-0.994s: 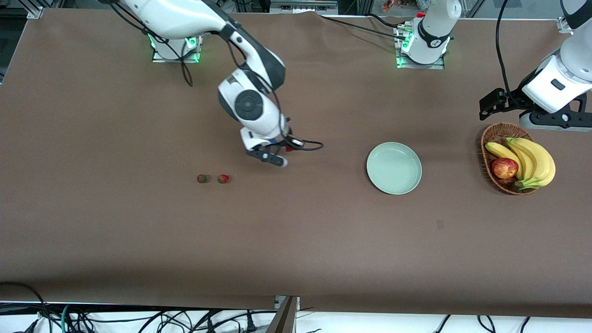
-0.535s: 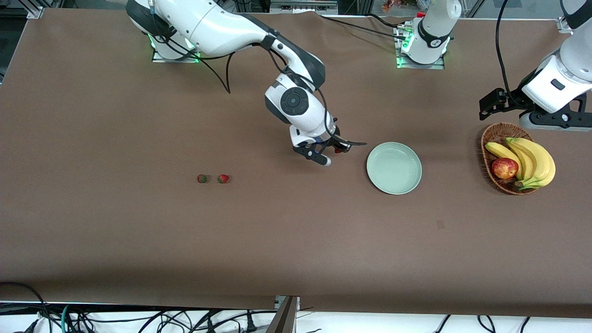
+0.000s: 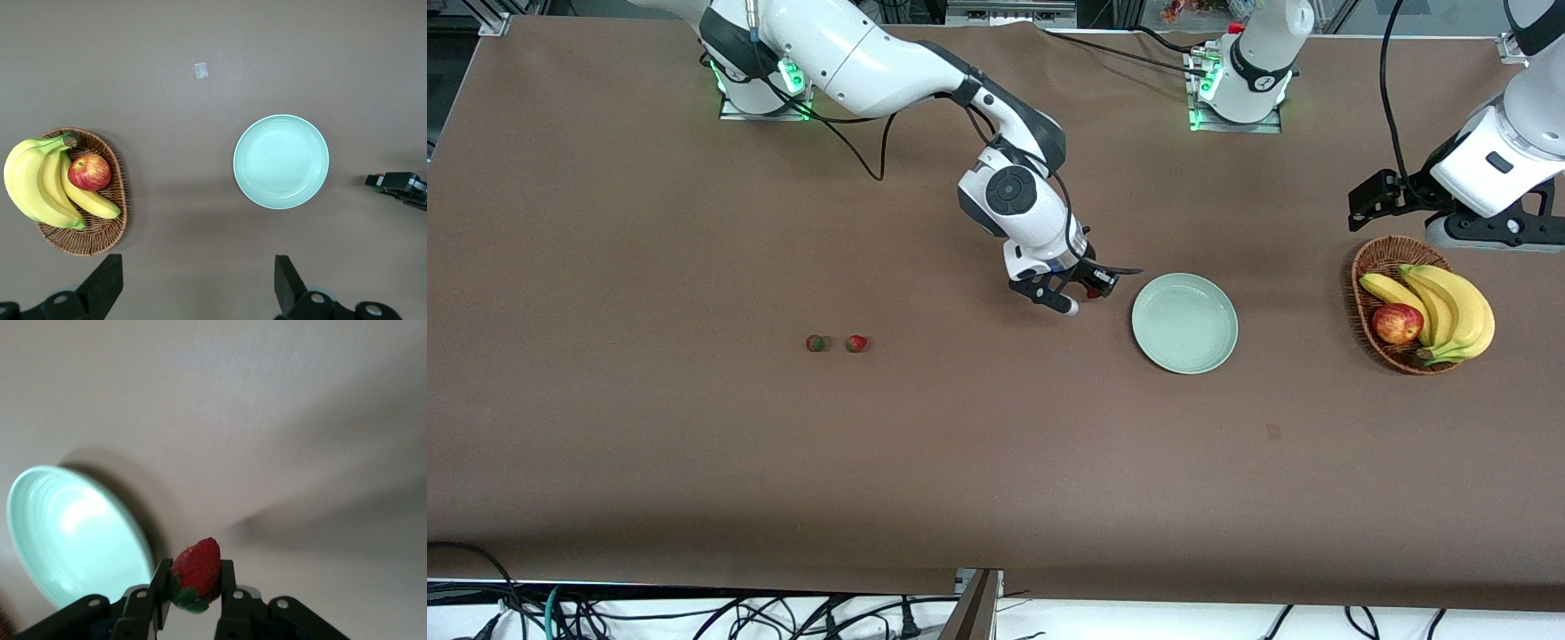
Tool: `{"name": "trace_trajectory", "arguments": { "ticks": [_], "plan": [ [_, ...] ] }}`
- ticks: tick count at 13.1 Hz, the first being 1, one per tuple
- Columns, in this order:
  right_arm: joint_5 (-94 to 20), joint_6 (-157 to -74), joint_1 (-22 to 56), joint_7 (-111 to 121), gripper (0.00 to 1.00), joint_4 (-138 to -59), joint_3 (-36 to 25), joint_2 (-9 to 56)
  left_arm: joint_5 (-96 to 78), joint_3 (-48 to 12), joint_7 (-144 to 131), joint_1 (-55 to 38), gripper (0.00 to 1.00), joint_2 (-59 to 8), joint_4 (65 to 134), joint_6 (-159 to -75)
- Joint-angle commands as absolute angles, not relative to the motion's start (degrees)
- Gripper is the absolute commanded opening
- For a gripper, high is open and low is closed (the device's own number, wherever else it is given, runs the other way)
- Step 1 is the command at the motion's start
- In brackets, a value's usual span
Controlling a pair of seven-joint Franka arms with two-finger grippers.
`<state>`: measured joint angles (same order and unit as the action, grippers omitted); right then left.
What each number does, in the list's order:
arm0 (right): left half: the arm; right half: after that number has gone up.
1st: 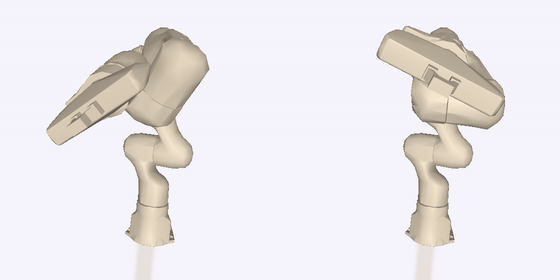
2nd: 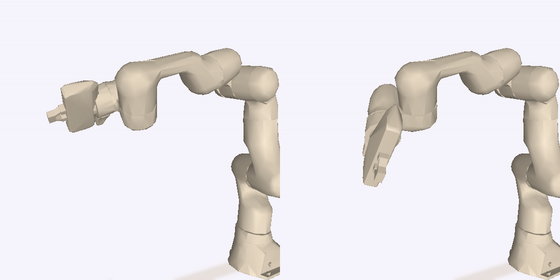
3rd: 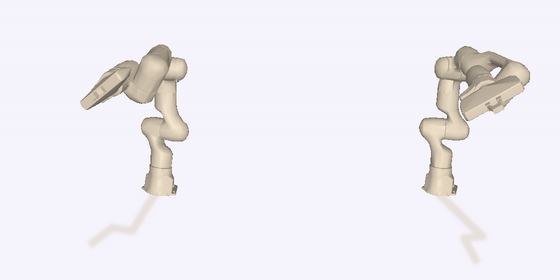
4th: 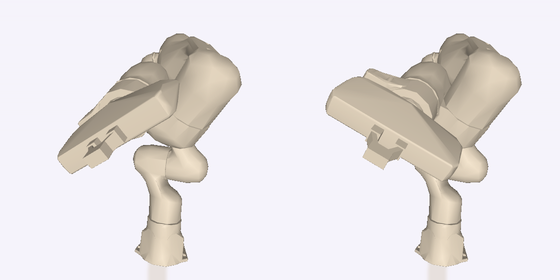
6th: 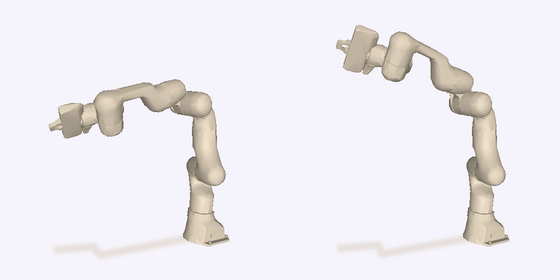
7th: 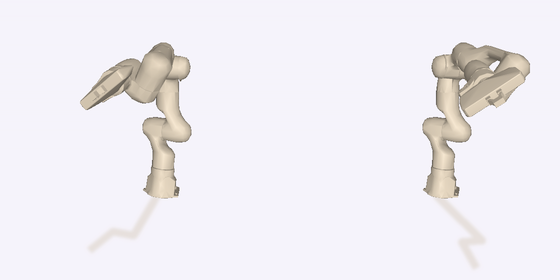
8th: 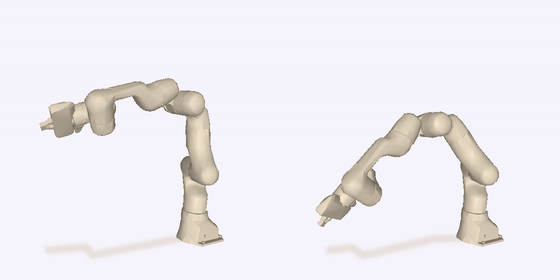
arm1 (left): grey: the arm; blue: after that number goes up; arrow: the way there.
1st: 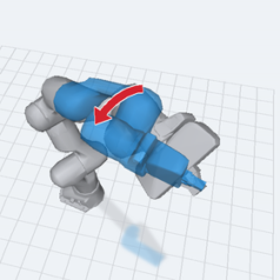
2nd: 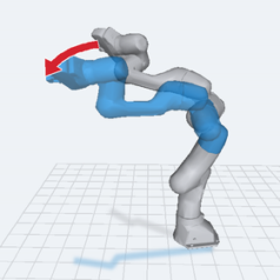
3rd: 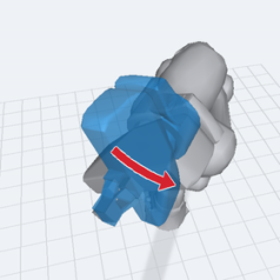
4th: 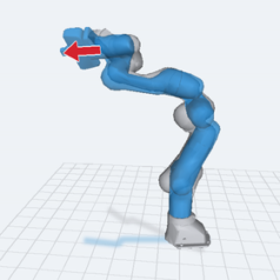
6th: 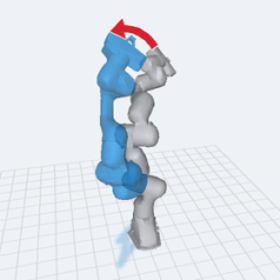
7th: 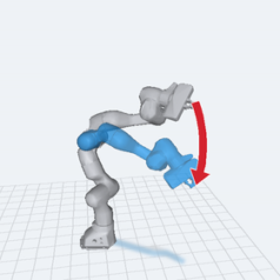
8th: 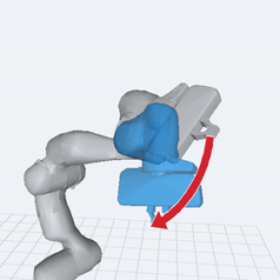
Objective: Collect all strawberries into plate
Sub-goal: 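Carry the strawberry toward the plate and release it beside the plate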
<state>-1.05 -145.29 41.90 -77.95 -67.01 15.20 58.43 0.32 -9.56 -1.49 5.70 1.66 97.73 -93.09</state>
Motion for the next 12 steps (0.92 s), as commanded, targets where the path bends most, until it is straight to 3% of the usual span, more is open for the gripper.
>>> {"name": "trace_trajectory", "arguments": {
  "ticks": [1, 5, 6, 8, 10, 12],
  "plan": [
    [2.27, -136.20, 42.01, -76.91, 0.16, -65.04, 13.36, 58.10, 1.32, -9.76, -1.76, 5.71, 1.00, 0.70, 95.89, -91.85],
    [4.74, -133.68, 42.10, -73.82, 0.16, -67.14, 12.66, 57.74, 1.41, -9.58, -1.67, 5.71, 1.00, 0.70, 95.98, -91.76],
    [4.92, -133.68, 42.10, -73.83, 0.30, -67.32, 12.66, 57.74, 1.32, -9.67, -1.76, 5.71, 1.00, 0.70, 95.89, -91.76],
    [4.92, -132.29, 41.75, -73.83, 0.83, -67.32, 12.48, 57.39, 1.32, -9.76, -1.76, 5.71, 1.00, 0.70, 95.98, -91.76],
    [5.10, -126.60, 41.23, -72.96, 1.00, -67.32, 11.78, 54.86, 1.23, -9.76, -1.58, 5.62, 1.00, 0.09, 95.98, -91.58],
    [4.49, -116.59, 38.52, -67.45, 1.00, -67.15, 10.72, 50.03, 1.32, -9.84, -0.88, 5.27, 1.00, -2.02, 95.89, -91.15]
  ]
}}
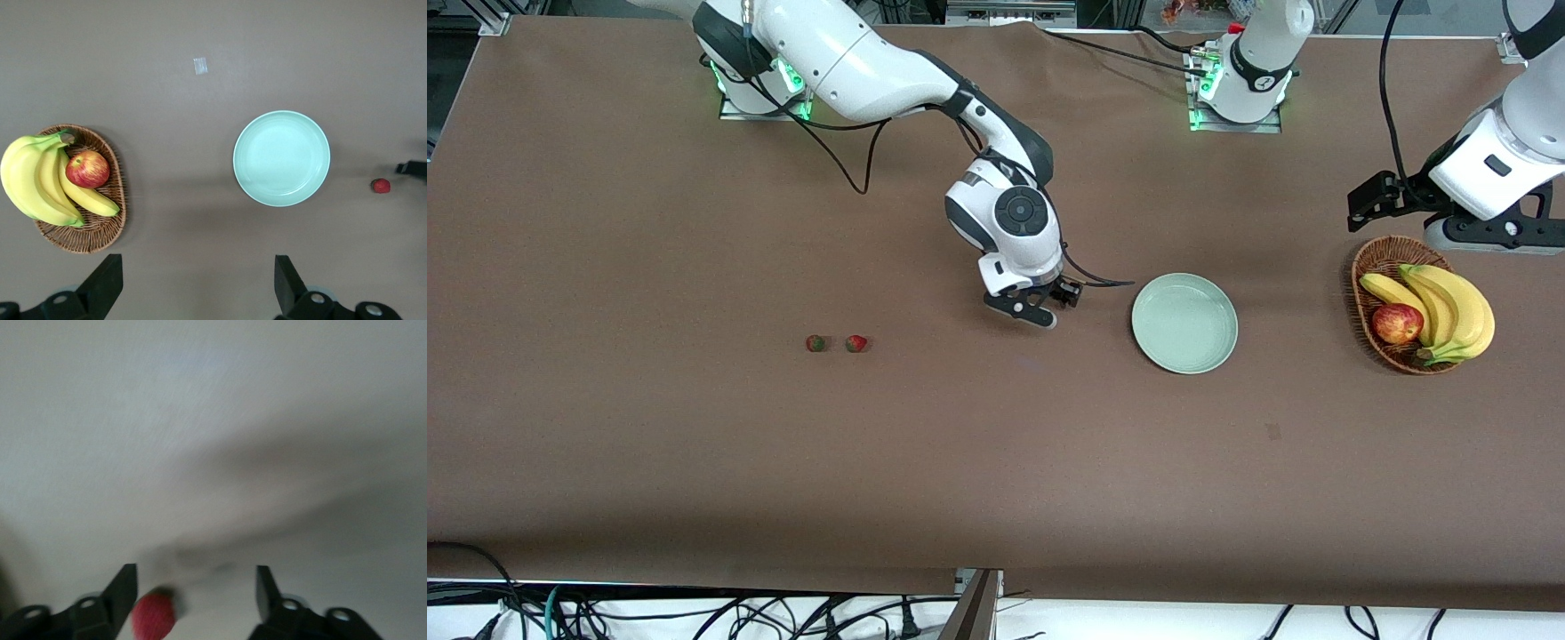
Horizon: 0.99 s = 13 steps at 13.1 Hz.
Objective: Collect all strawberries into plate
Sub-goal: 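Carry the strawberry toward the plate and release it beside the plate, then reach the left gripper to the strawberry while the right gripper reaches another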
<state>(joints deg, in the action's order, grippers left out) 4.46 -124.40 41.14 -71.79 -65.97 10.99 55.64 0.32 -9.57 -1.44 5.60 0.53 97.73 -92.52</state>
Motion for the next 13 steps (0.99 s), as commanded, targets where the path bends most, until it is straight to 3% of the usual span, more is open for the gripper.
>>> {"name": "trace_trajectory", "arguments": {
  "ticks": [1, 5, 8, 11, 13],
  "plan": [
    [4.22, -112.89, 36.23, -63.58, 1.00, -67.15, 10.90, 48.27, 1.14, -9.84, -0.88, 5.10, 1.00, -2.72, 95.89, -91.14],
    [4.83, -100.74, 30.59, -48.46, 1.00, -67.50, 9.07, 46.06, -0.52, -13.96, -2.10, 2.30, 1.00, -10.26, 96.06, -89.38],
    [4.22, -99.41, 28.14, -35.82, 1.00, -70.74, 4.14, 43.86, -0.09, -15.73, -16.72, -4.10, 1.00, -17.11, 96.85, -97.79],
    [4.74, -100.54, 21.91, -25.96, 1.00, -73.56, 3.87, 43.86, 0.18, -15.64, -36.59, -12.19, 1.00, -25.46, 97.21, -108.51],
    [4.22, -101.33, 19.26, -20.94, 1.00, -75.05, 3.87, 43.94, 0.18, -15.64, -42.69, -16.15, 1.00, -27.42, 98.86, -113.09]
  ]
}}
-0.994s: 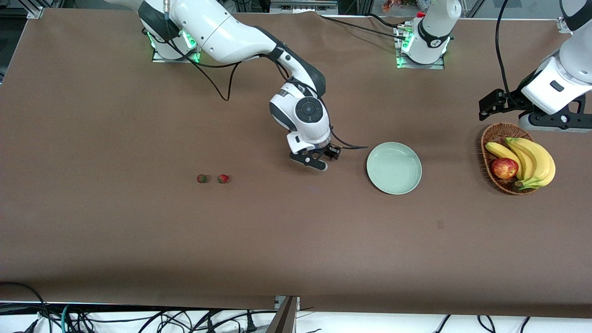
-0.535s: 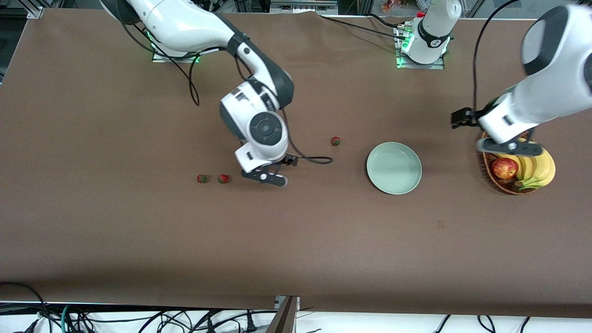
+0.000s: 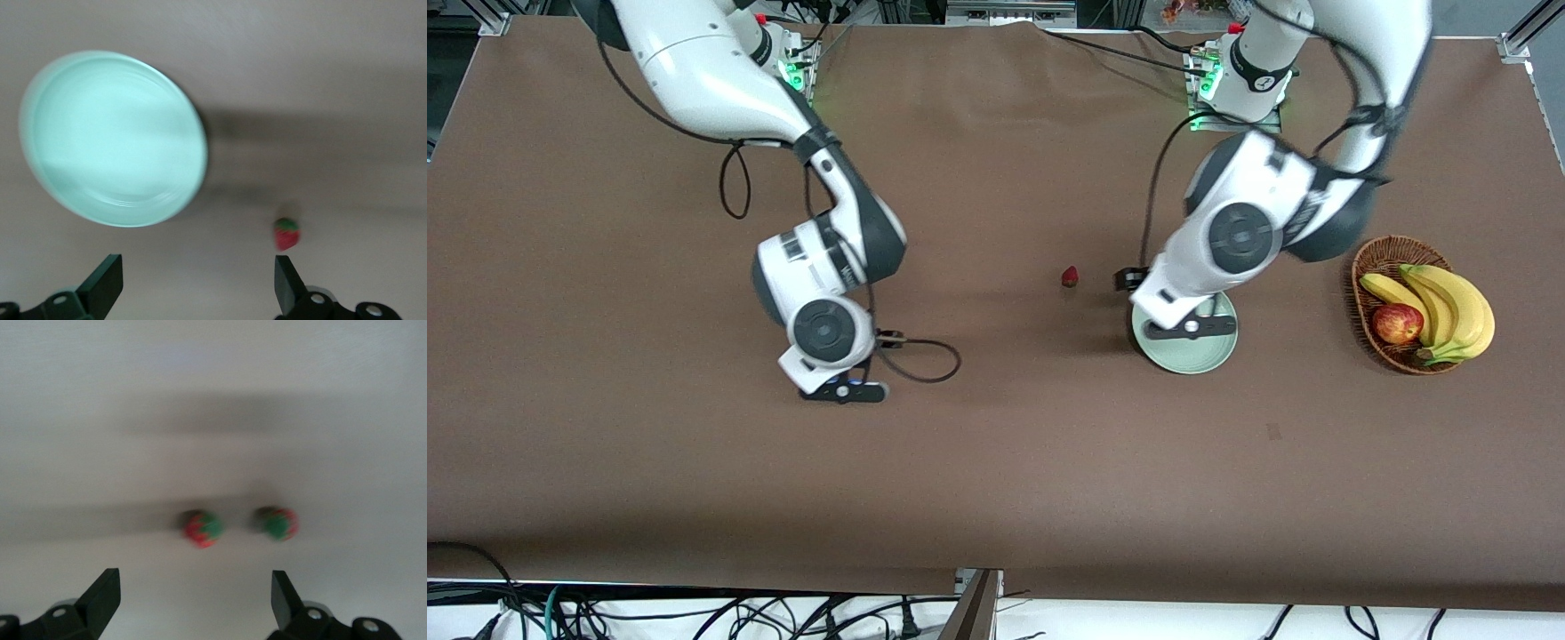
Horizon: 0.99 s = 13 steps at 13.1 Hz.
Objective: Collect all strawberries into plate
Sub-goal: 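Reach the left gripper to the strawberry while the right gripper reaches another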
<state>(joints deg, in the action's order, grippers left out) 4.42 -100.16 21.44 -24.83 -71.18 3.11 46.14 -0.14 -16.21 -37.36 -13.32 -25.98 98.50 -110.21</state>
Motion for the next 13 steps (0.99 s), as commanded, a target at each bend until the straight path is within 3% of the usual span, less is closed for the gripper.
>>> {"name": "trace_trajectory", "arguments": {
  "ticks": [1, 4, 7, 9, 11, 13],
  "plan": [
    [4.13, -102.90, 18.99, -21.01, 0.99, -76.62, 3.87, 43.86, 0.18, -15.73, -45.50, -17.91, 1.00, -27.68, 101.66, -117.12],
    [1.60, -107.56, 19.07, -21.97, 0.98, -79.62, 4.22, 43.94, 0.18, -15.56, -51.14, -22.40, 1.00, -27.68, 111.68, -132.41],
    [-0.70, -112.39, 19.34, -22.06, 0.97, -82.69, 4.22, 44.21, 6.05, -15.56, -51.68, -23.29, 1.00, -29.78, 113.91, -135.70],
    [-0.70, -115.56, 19.34, -22.06, 0.90, -85.42, 4.22, 44.12, 6.15, -15.56, -52.29, -23.99, 1.00, -30.93, 113.99, -137.28],
    [-0.88, -118.46, 19.34, -22.15, 0.81, -87.97, 4.31, 43.95, 6.24, -15.56, -52.29, -24.08, 0.85, -31.46, 113.82, -137.81],
    [-0.88, -118.56, 19.34, -22.67, 0.72, -88.33, 4.31, 43.95, 7.03, -15.56, -52.29, -24.08, 0.59, -32.17, 113.73, -139.65]
  ]
}}
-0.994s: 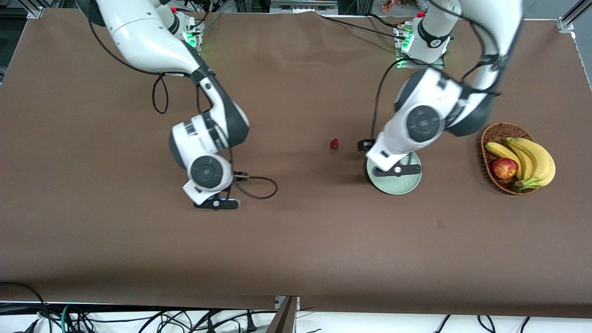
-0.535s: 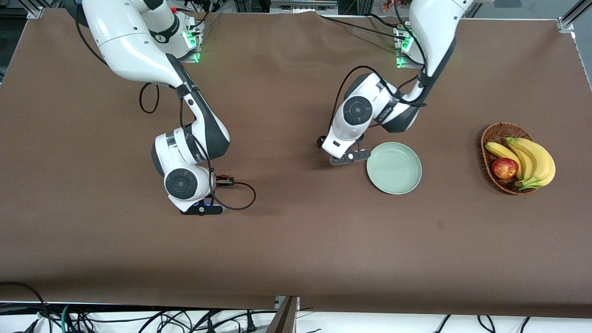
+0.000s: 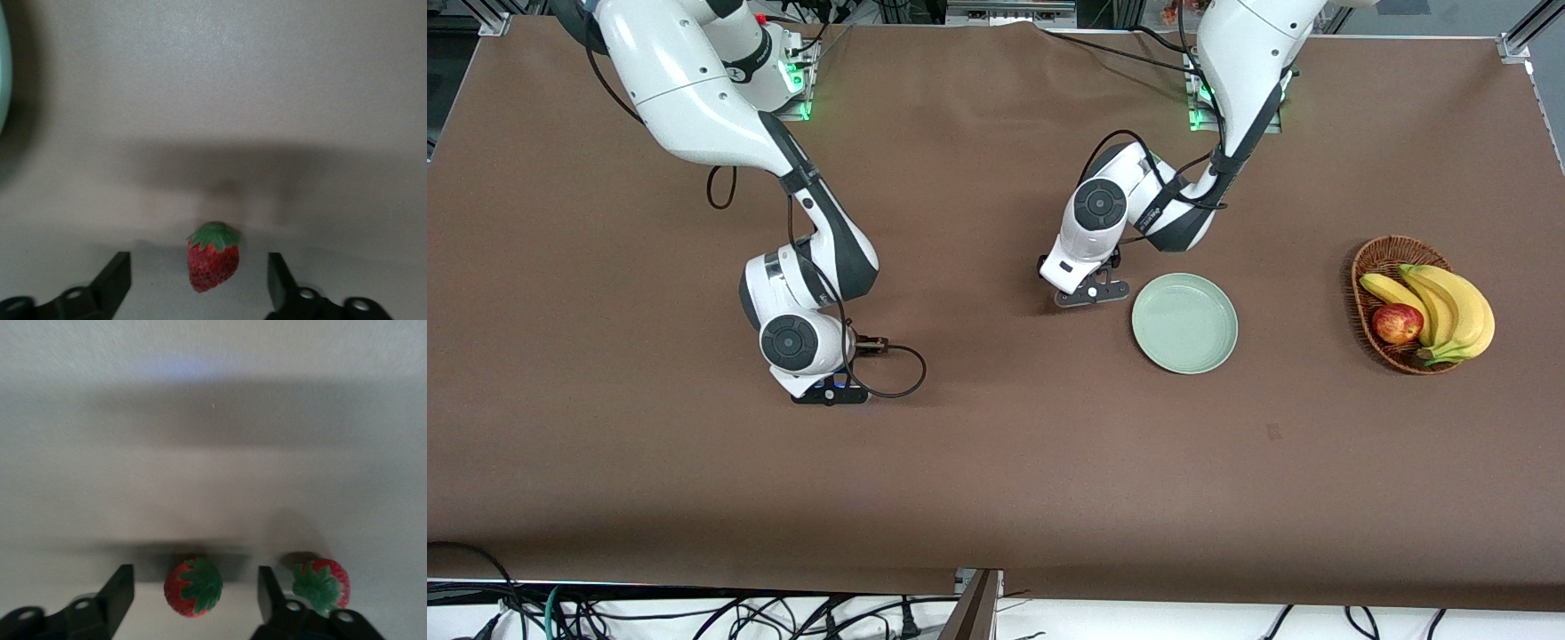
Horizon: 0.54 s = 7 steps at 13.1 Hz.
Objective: Collect all strawberries into plate
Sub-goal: 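Grasp the strawberry with the left gripper while the right gripper grasps another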
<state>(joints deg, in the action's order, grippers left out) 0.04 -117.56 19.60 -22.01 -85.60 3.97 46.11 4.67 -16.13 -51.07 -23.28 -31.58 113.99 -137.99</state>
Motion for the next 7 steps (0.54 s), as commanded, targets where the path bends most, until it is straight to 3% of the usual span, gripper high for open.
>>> {"name": "trace_trajectory", "arguments": {
  "ticks": [1, 2, 3, 7],
  "plan": [
    [-0.88, -118.48, 19.34, -23.11, 0.64, -88.33, 4.39, 43.95, 7.12, -15.64, -52.29, -24.08, 0.33, -32.17, 113.73, -139.66],
    [-0.88, -118.39, 19.34, -23.20, 0.55, -88.24, 4.39, 43.86, 7.21, -15.64, -52.29, -24.17, 0.15, -32.08, 113.64, -139.57],
    [-0.88, -118.21, 19.34, -23.20, 0.48, -88.24, 4.39, 43.86, 7.21, -15.64, -52.21, -24.17, 0.07, -31.82, 113.64, -139.22],
    [-0.88, -117.69, 19.34, -23.29, 0.30, -88.07, 4.57, 43.68, 7.21, -15.47, -50.63, -21.90, 0.01, -27.96, 111.81, -132.40]
  ]
}}
